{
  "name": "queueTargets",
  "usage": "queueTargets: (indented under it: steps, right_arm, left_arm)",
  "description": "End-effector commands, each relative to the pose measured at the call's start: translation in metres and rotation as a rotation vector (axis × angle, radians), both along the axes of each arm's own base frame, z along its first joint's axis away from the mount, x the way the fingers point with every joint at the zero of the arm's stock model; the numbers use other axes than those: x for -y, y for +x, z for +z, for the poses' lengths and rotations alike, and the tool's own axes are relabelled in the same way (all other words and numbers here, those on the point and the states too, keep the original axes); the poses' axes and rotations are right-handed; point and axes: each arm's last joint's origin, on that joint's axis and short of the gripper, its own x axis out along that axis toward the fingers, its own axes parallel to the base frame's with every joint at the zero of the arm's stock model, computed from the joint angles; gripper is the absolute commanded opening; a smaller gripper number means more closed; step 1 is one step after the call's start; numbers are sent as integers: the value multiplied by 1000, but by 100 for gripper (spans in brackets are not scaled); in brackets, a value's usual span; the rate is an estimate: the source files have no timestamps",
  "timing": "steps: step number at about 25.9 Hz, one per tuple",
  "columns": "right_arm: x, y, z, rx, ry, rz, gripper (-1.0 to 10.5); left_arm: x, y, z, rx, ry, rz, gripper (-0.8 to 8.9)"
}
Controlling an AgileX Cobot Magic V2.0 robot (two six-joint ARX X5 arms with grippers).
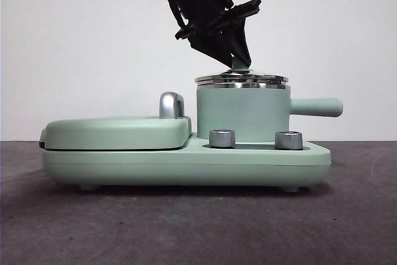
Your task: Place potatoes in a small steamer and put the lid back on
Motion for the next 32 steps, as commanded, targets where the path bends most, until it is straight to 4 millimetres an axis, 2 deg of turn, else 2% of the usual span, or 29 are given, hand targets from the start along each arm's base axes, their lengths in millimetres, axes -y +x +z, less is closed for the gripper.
queueTargets:
  steps: [1,24,25,26,29,30,32]
  right_arm:
    - [0,0,3,7,15,3,401]
    - [0,1,3,14,16,-3,401]
    - [0,1,3,14,16,-3,401]
    - [0,1,3,13,17,-3,401]
    - [0,1,3,13,16,-3,401]
    - [0,1,3,13,17,-3,401]
    - [0,1,3,13,17,-3,401]
  left_arm:
    - [9,1,8,54,-32,-21,6]
    - [13,3,-7,24,13,-37,7]
    - [14,2,-7,22,10,-37,35]
    - [15,1,-6,25,4,-37,110]
    - [13,-1,6,25,-35,-14,429]
    - [12,-2,11,28,-49,-7,469]
    - [9,-7,26,25,-52,-4,470]
